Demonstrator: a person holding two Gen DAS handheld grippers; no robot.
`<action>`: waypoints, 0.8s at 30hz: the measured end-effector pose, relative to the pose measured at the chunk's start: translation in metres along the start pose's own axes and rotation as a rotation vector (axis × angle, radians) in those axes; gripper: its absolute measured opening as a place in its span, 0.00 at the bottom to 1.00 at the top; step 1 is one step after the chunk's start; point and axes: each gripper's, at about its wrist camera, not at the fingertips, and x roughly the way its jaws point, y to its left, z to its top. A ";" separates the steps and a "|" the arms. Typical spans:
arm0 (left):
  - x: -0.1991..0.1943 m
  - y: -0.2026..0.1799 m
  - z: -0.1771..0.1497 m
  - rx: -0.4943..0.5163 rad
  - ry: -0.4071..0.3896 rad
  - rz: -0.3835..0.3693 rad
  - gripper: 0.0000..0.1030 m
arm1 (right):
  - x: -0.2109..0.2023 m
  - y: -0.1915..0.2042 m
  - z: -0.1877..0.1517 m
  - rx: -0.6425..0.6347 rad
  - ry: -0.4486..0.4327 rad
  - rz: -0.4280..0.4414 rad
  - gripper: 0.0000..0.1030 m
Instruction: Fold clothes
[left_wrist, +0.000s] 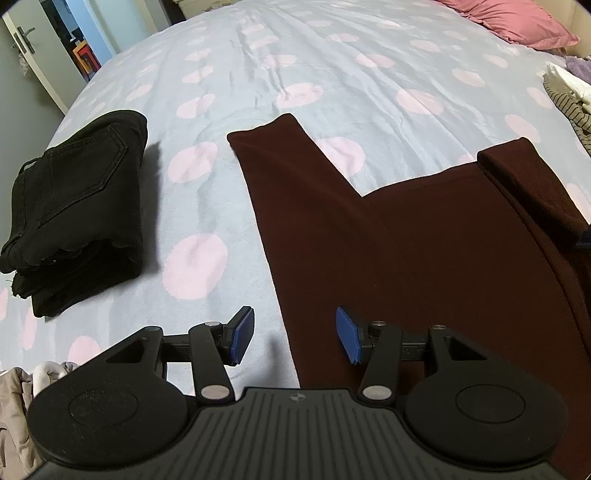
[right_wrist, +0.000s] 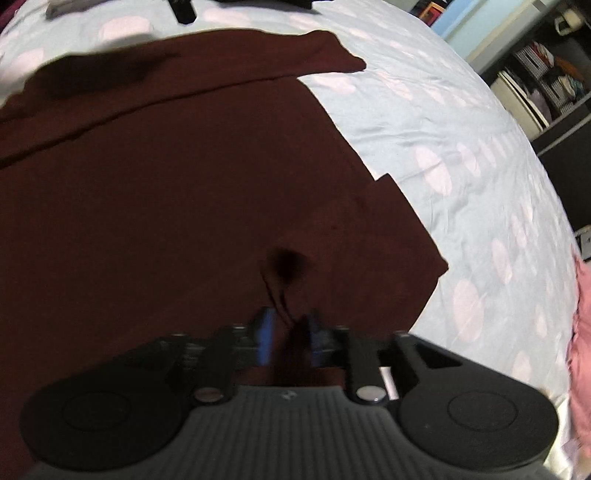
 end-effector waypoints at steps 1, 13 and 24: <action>0.000 -0.001 0.000 0.002 0.000 0.000 0.46 | -0.004 -0.002 -0.002 0.023 -0.009 0.012 0.34; 0.005 0.005 -0.001 -0.016 -0.004 0.027 0.46 | 0.017 -0.083 -0.030 0.701 0.025 0.110 0.18; 0.007 0.023 -0.002 -0.078 -0.068 0.010 0.46 | 0.012 -0.091 -0.037 0.765 0.054 0.146 0.18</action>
